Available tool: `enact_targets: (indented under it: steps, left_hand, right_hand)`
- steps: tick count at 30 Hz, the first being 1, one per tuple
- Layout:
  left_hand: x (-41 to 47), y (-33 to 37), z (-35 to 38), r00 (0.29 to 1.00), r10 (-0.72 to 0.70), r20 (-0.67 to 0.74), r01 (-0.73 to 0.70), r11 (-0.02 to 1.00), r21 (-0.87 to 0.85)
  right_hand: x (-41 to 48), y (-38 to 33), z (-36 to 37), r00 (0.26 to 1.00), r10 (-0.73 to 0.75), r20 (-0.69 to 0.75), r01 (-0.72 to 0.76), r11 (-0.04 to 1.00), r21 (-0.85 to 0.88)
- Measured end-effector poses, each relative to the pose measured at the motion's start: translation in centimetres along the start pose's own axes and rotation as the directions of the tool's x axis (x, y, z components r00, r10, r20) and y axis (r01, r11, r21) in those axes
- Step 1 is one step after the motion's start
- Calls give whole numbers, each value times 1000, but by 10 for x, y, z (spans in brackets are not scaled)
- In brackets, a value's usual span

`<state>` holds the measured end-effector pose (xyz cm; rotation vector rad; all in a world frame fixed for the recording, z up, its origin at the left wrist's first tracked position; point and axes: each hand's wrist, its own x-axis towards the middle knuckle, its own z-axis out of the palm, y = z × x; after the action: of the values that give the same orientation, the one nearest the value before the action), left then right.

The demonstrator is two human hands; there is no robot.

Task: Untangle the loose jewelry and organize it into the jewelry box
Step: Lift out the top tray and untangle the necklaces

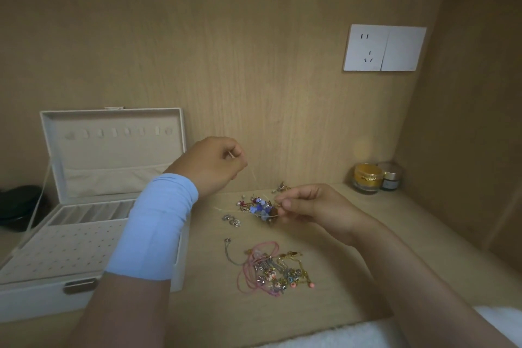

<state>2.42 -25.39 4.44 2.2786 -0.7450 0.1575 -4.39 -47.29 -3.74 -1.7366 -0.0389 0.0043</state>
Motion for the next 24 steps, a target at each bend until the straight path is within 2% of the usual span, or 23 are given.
enact_targets:
  steps: [2,4,7,9,11,13,14,15,16,17,18,19,20,21,22,24]
  left_hand:
    - [-2,-4,-3,995,-47,83,45,999,19]
    - [-2,-7,-4,977,-106,185,117,992,-47]
    - [-3,-14,0,911,-204,358,250,964,-87]
    - [-3,-17,2,852,-247,462,303,952,-49]
    - [-5,-16,1,826,-273,494,258,961,100]
    - [-2,-18,1,850,-275,449,158,946,282]
    - [1,-20,2,879,-249,406,127,944,303]
    - [3,-19,6,914,-193,358,119,969,219]
    - [6,-17,12,943,-132,307,127,991,34]
    - [7,-13,19,964,-86,252,144,965,-221]
    - [7,-8,27,974,-66,216,165,863,-478]
    - [7,-2,35,975,-59,216,194,704,-683]
    - [7,1,42,969,-42,244,226,554,-801]
    - [6,5,48,960,-11,278,251,470,-846]
    - [5,7,52,948,19,318,274,460,-844]
    - [3,9,56,926,28,376,301,543,-784]
  right_hand:
    - [0,-3,1,994,0,-109,11,994,106]
    - [1,-6,2,968,-28,-248,68,986,154]
    - [2,-9,2,920,-104,-377,138,988,64]
    - [1,-15,1,925,-151,-349,137,988,-67]
    - [-1,-25,3,949,-178,-259,138,976,-167]
    - [2,-35,4,967,-189,-170,146,960,-237]
    - [3,-40,6,972,-196,-131,156,952,-264]
    - [5,-45,8,974,-207,-95,173,943,-285]
    - [7,-51,10,973,-221,-64,192,934,-302]
    - [8,-57,11,971,-234,-42,209,925,-318]
    - [10,-62,12,968,-249,-33,224,916,-332]
    - [10,-67,12,967,-252,-39,225,914,-338]
    - [11,-71,10,967,-249,-59,215,916,-338]
    - [12,-74,9,964,-250,-88,207,919,-335]
    - [12,-76,6,960,-255,-116,204,919,-337]
    - [11,-79,0,951,-259,-171,192,924,-331]
